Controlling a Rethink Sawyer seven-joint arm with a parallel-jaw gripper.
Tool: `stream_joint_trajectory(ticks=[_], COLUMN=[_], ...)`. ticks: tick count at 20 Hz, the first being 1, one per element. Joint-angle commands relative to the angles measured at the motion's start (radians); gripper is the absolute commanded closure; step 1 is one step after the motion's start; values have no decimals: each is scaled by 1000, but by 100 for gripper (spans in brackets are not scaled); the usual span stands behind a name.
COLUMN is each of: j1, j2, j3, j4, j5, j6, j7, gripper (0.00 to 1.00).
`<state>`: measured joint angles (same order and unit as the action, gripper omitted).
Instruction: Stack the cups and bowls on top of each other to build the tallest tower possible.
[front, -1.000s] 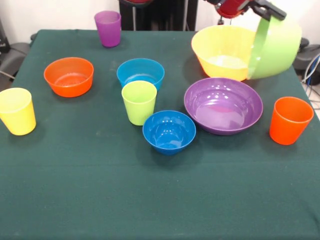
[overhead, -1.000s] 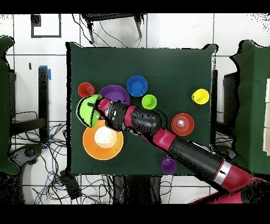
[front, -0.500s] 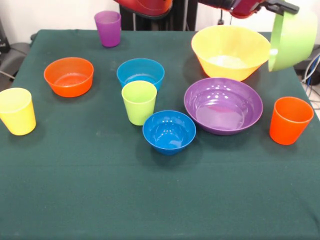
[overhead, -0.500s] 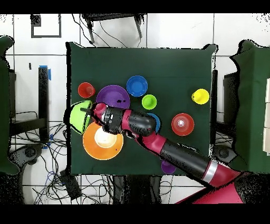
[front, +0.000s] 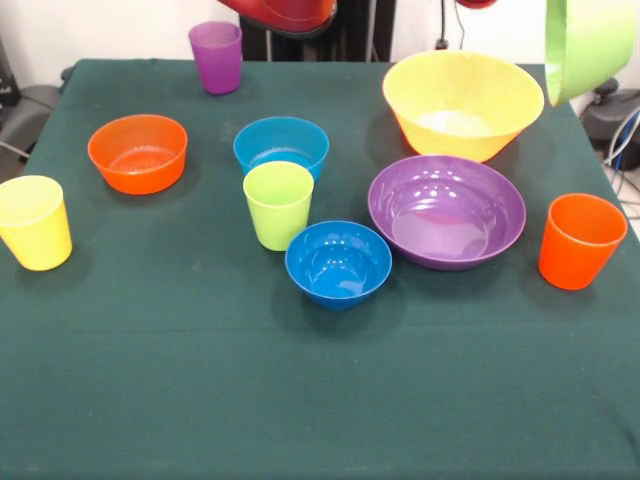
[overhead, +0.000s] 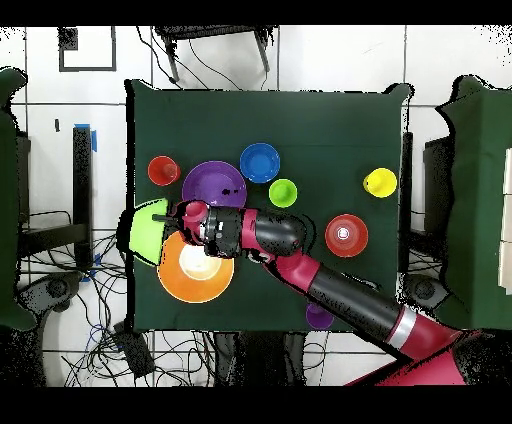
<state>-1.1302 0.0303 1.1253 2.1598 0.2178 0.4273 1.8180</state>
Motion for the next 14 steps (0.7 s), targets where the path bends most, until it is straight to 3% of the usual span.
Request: stream_joint_trajectory(ticks=[1,14], j1=[14,26], j2=[-54,-41], j3=[17,-5], j4=[-134,-210], j5=[99,112], j6=[97,93], j7=[143,88], gripper=[100,100])
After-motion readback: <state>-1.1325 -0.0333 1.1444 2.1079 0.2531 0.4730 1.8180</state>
